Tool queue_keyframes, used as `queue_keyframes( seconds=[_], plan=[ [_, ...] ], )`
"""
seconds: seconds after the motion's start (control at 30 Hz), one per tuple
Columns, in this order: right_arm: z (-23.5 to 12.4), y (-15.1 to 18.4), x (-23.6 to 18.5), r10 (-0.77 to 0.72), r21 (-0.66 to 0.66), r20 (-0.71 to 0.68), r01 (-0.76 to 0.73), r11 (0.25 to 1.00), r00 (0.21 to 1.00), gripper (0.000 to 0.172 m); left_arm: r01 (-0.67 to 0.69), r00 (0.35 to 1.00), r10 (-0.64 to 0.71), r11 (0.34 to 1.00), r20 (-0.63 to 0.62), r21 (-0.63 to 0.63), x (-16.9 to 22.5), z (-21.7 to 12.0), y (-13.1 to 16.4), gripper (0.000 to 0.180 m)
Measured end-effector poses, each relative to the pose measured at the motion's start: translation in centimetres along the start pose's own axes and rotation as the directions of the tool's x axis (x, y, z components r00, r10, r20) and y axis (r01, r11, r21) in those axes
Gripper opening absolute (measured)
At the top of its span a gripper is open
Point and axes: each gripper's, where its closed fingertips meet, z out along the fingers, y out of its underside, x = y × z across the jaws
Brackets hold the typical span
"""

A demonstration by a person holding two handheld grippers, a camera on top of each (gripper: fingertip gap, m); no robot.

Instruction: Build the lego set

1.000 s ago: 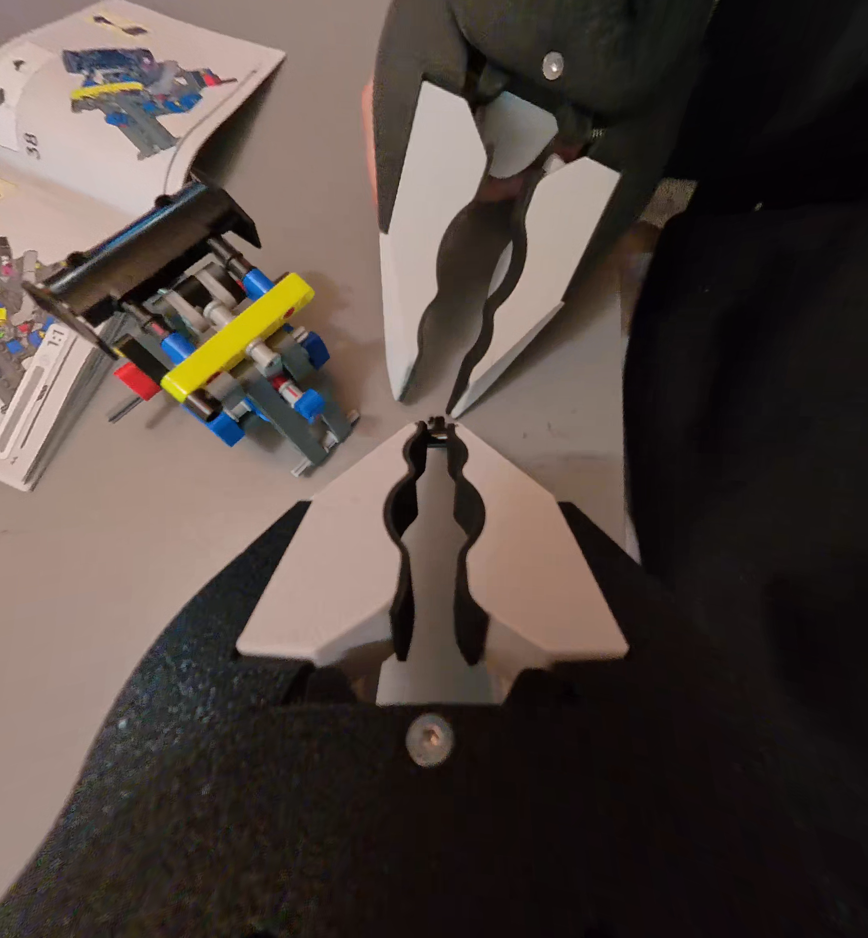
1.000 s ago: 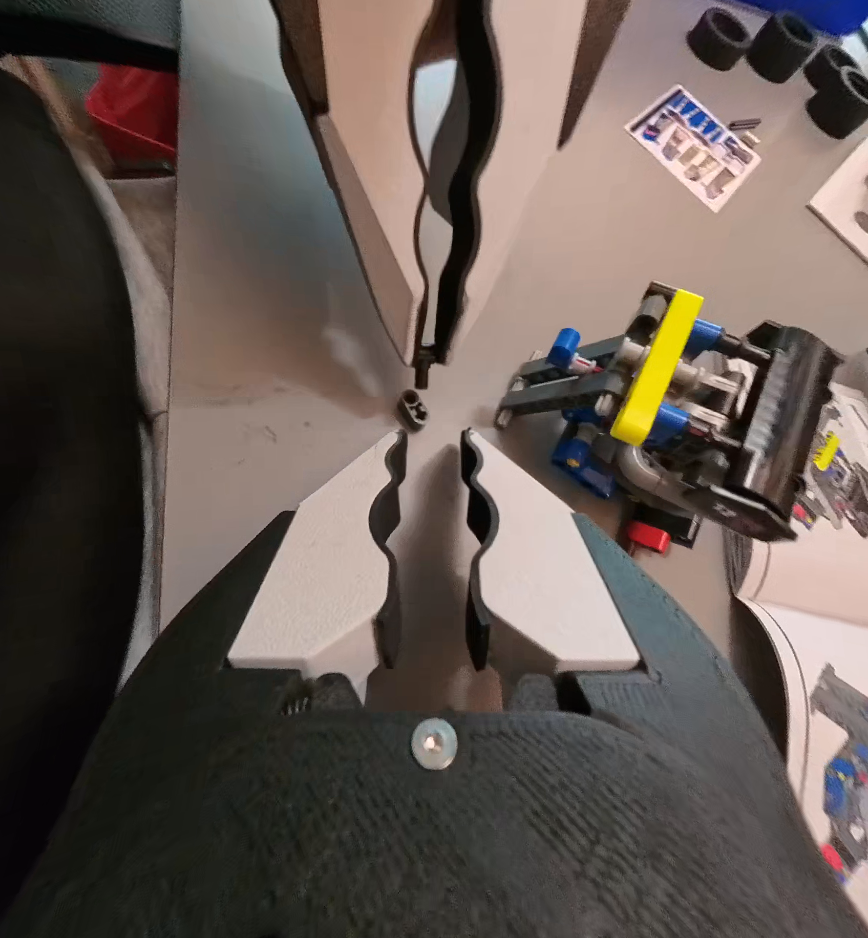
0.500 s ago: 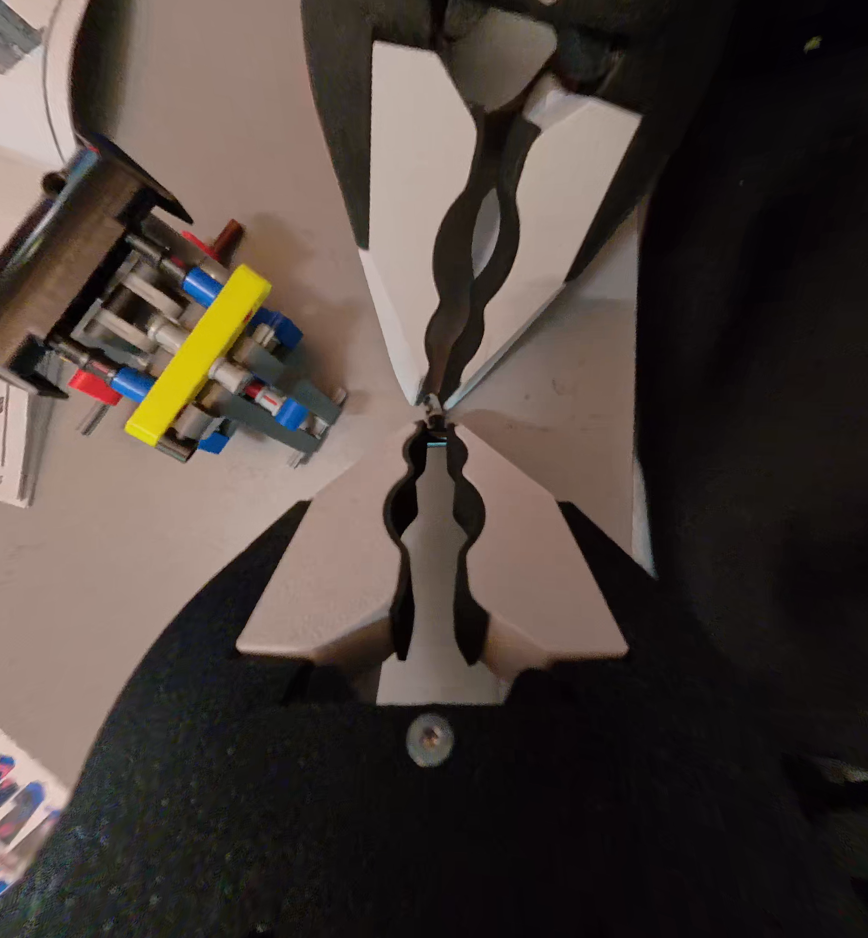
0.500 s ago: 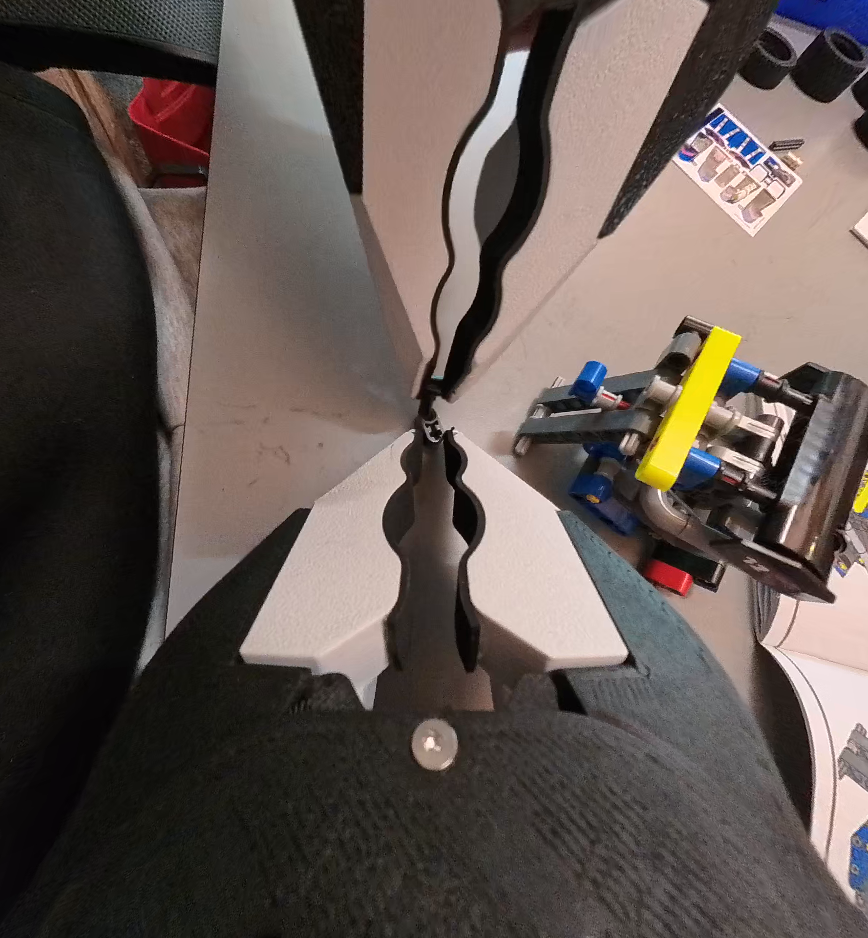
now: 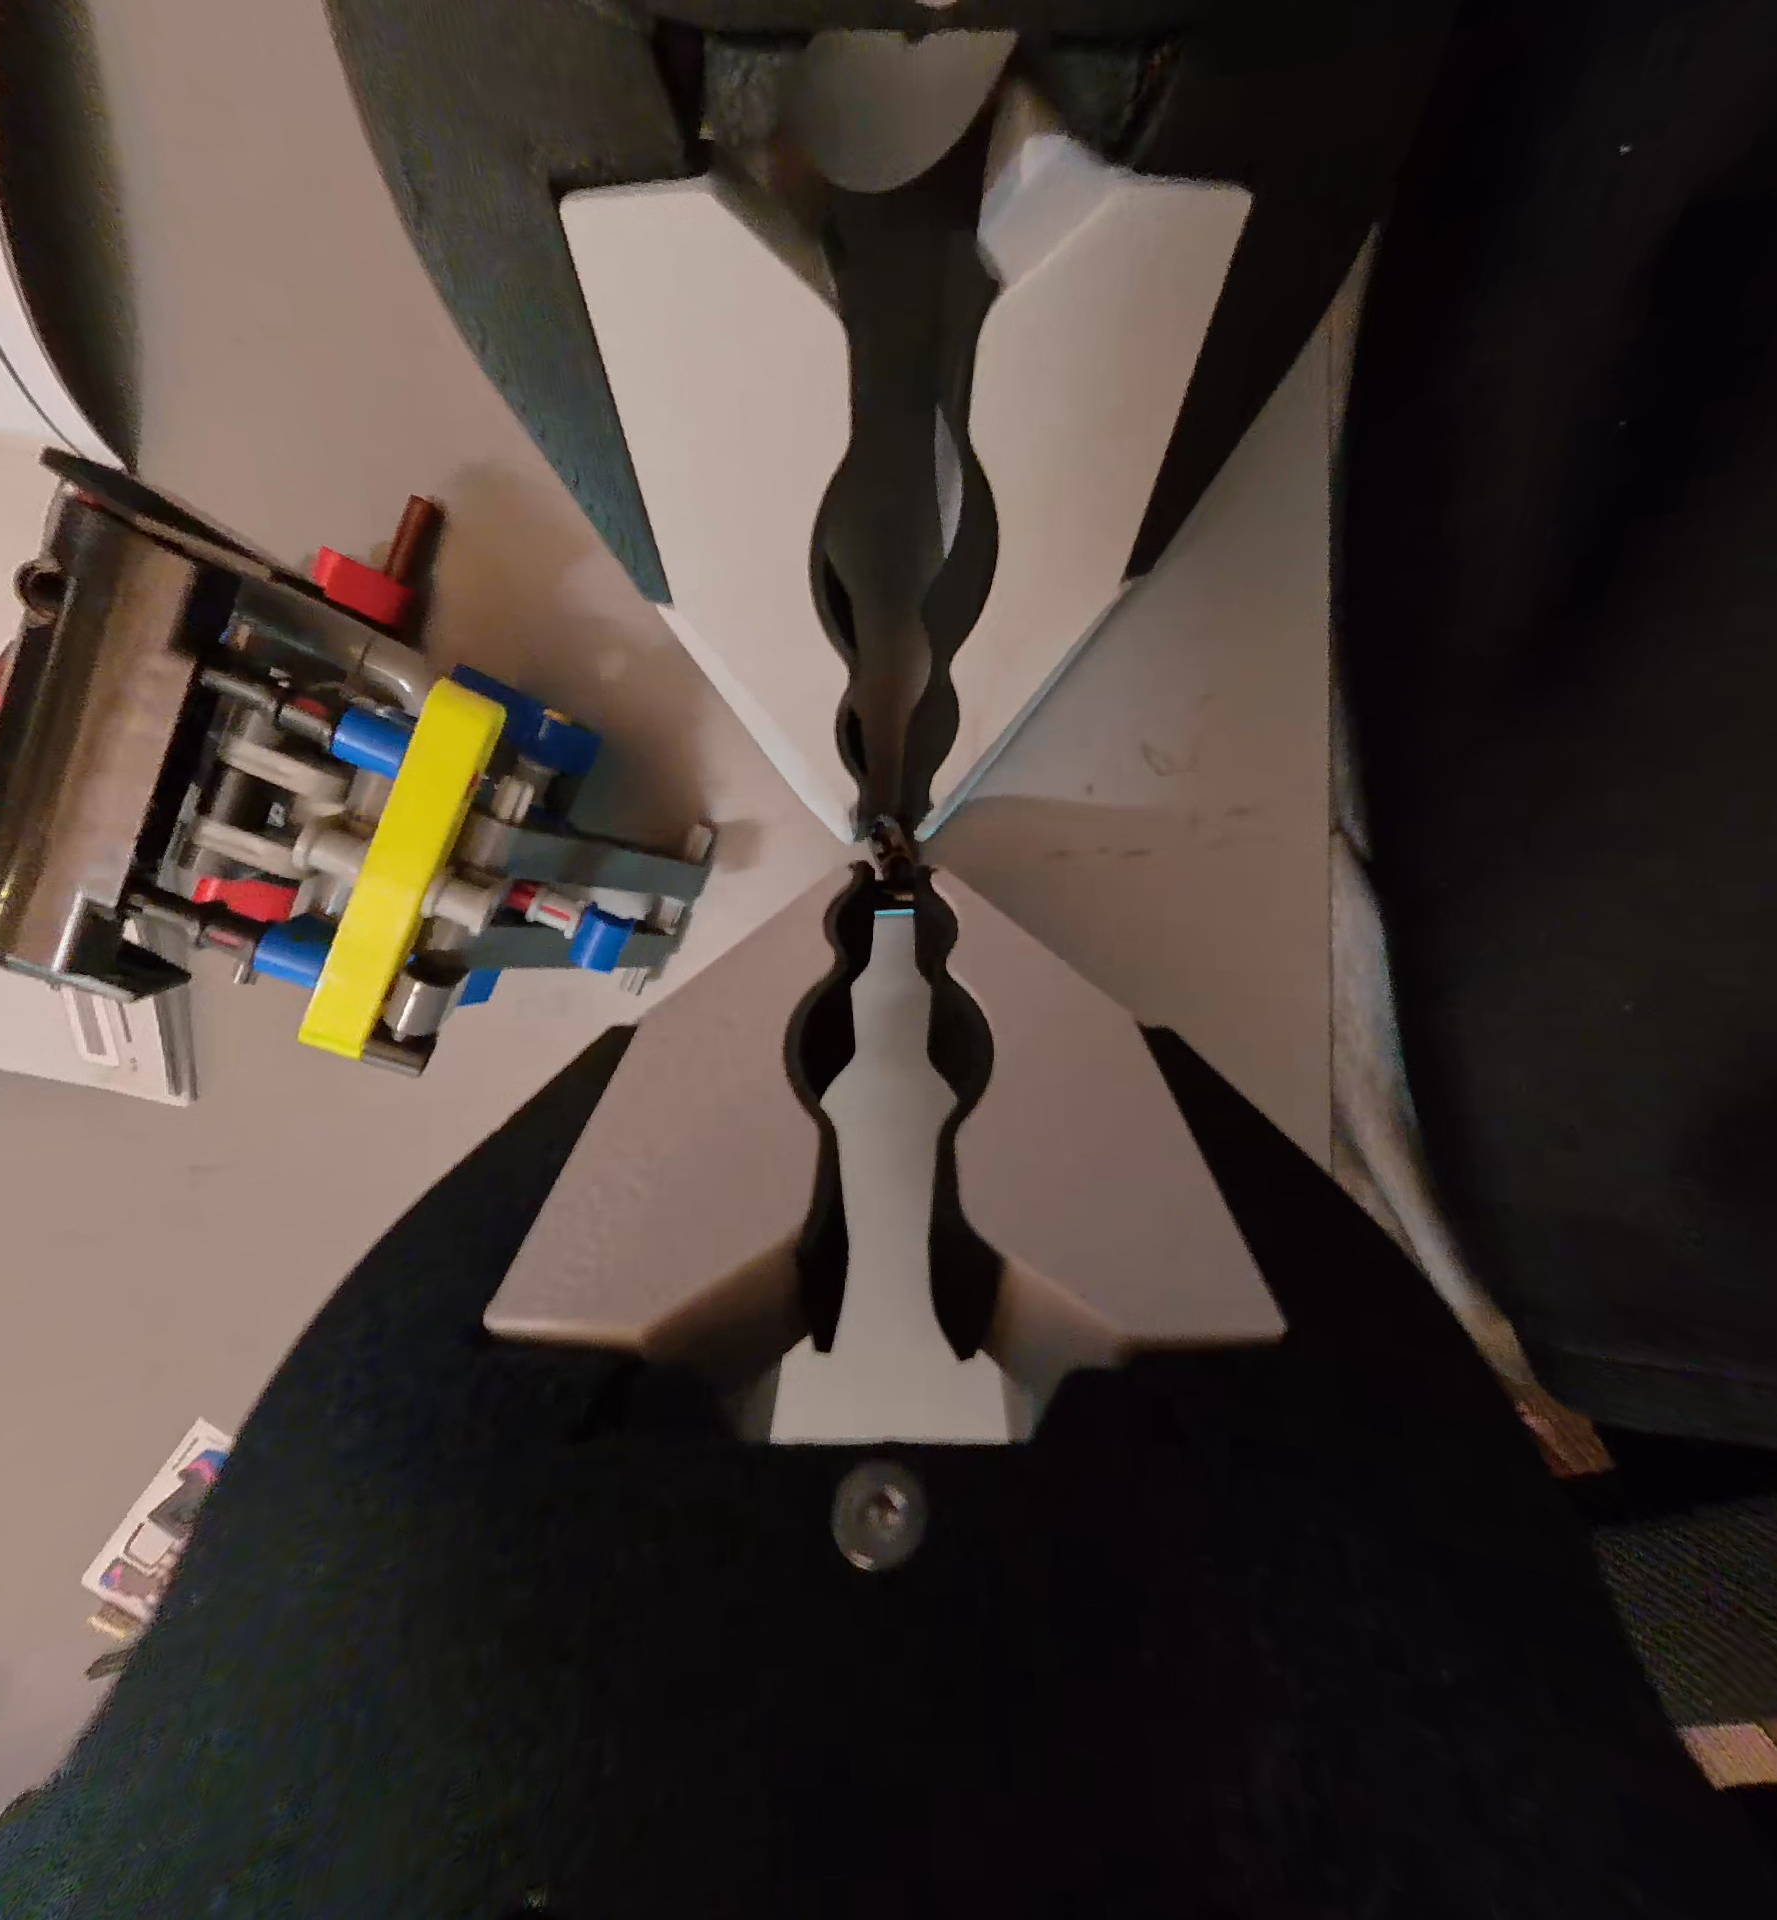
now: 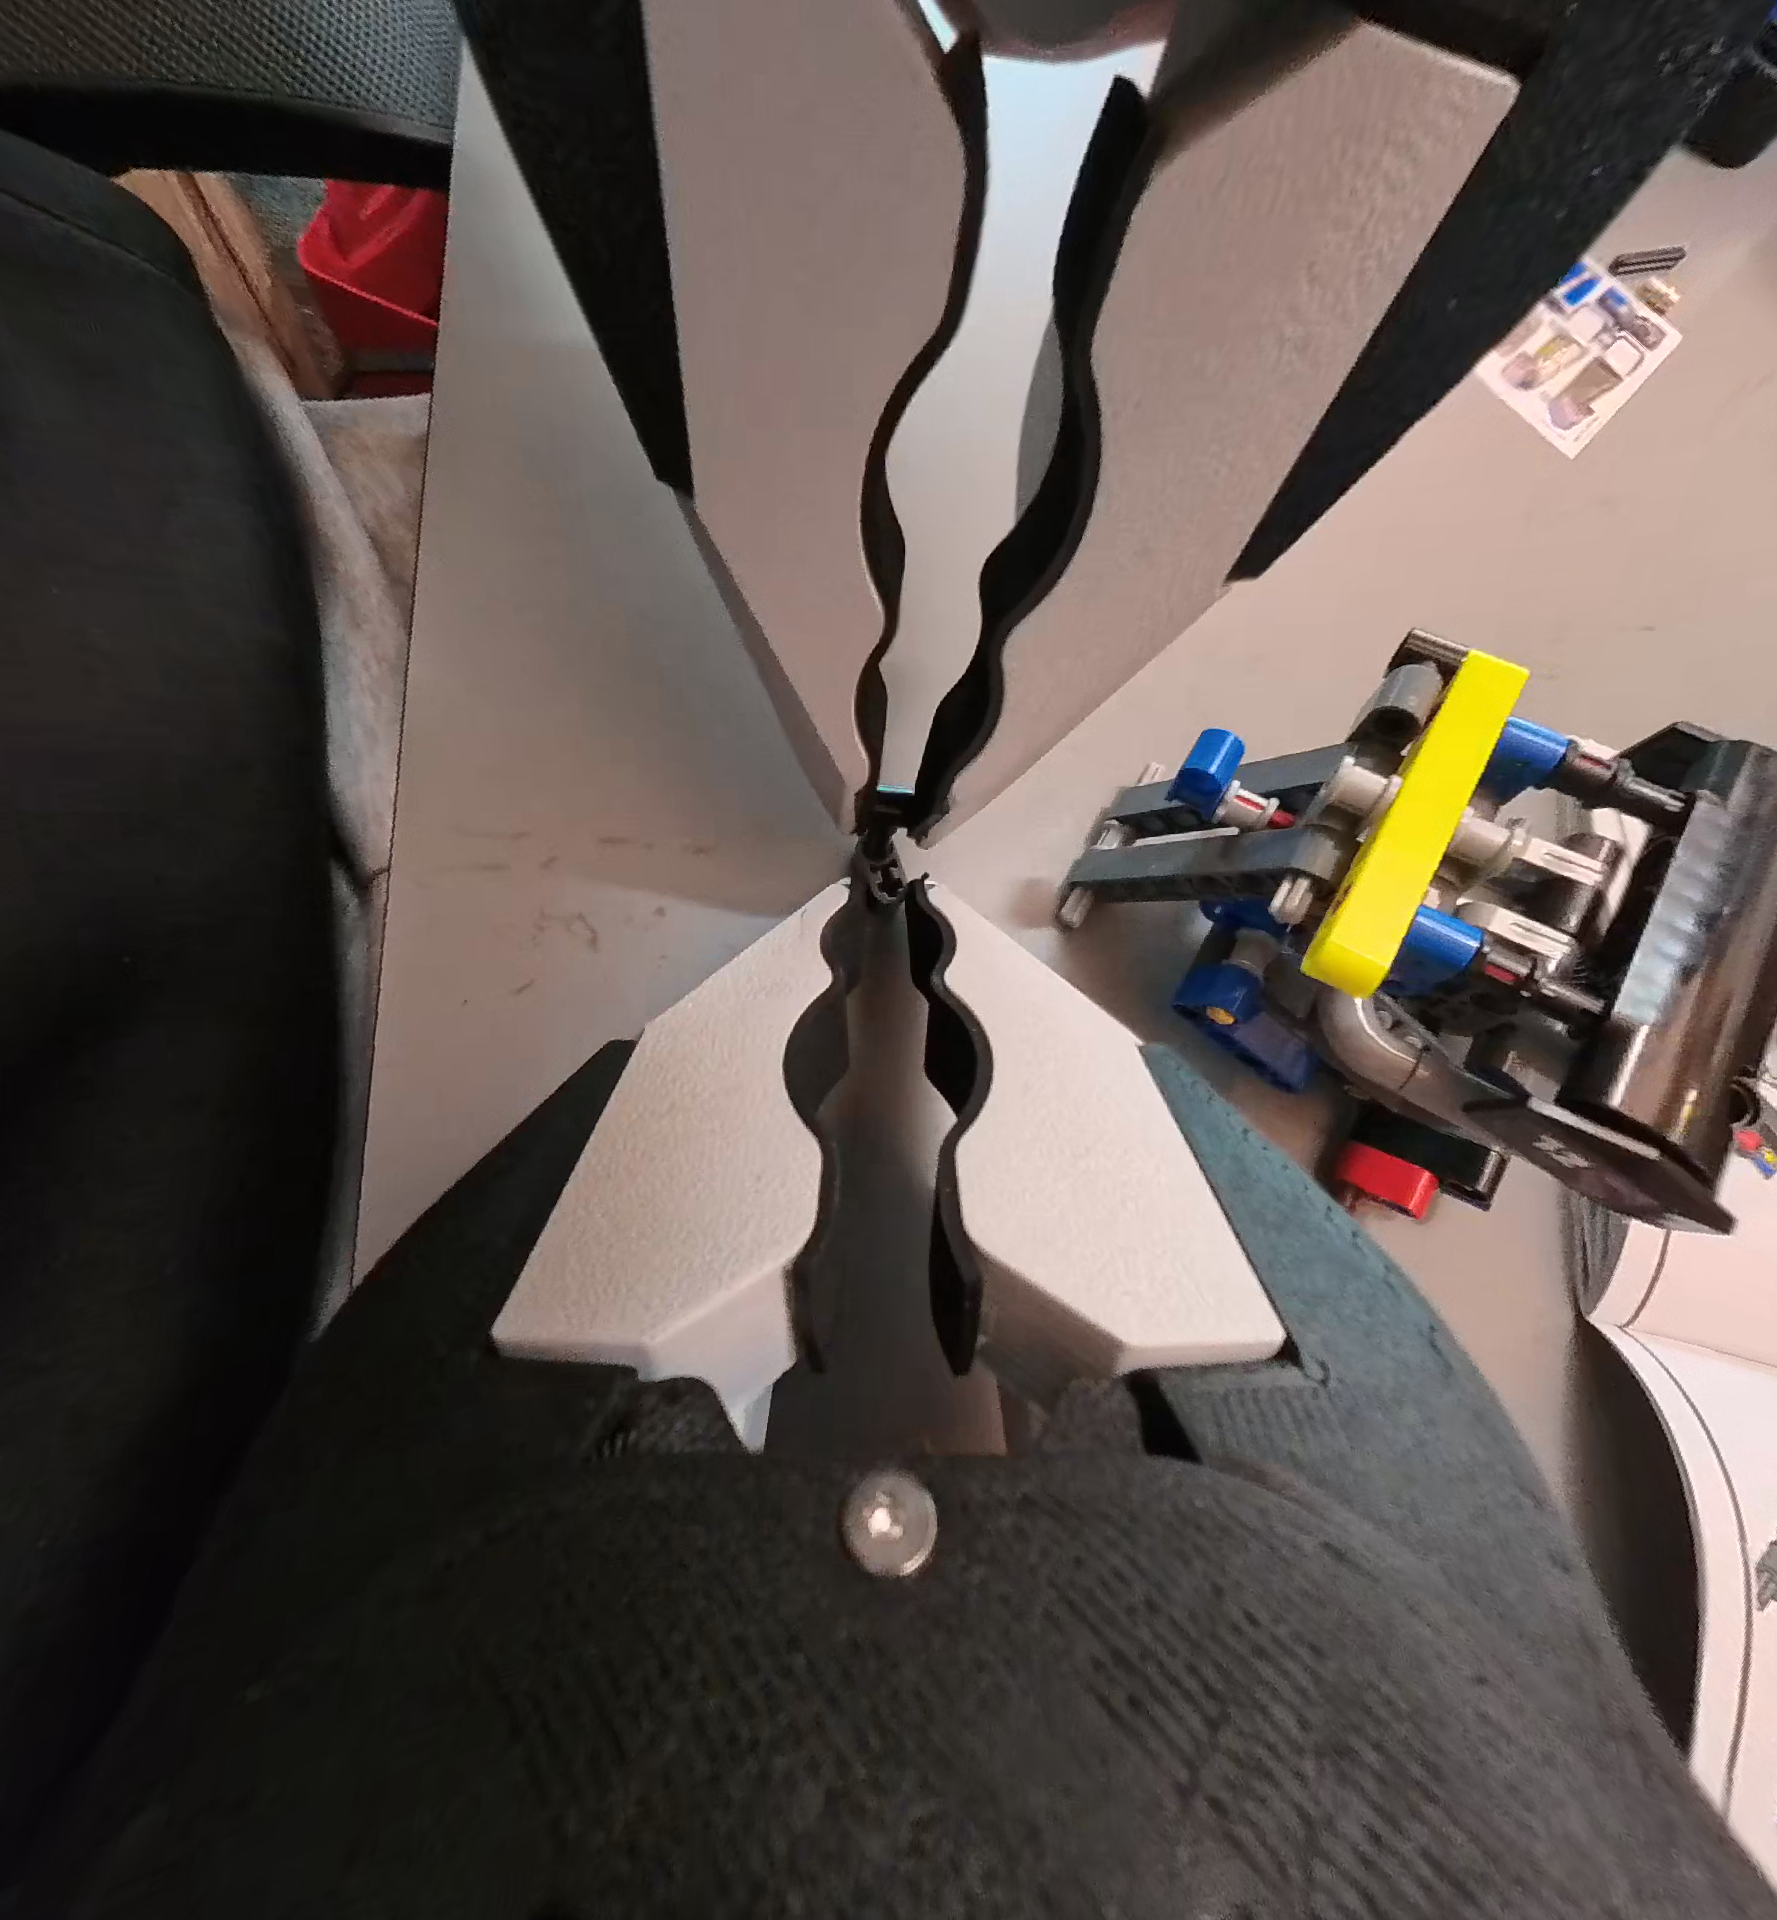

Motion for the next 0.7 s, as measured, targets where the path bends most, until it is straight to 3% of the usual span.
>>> queue_keyframes(
  seconds=[0.7],
  plan=[
    [-0.06, 0.06, -0.03, -0.003, 0.000, -0.004, 0.003, 1.000, 1.000, 0.006, 0.109, 0.994, -0.107, 0.989, -0.027, 0.097, 0.05, 0.18, -0.66, 0.005]
  ],
)
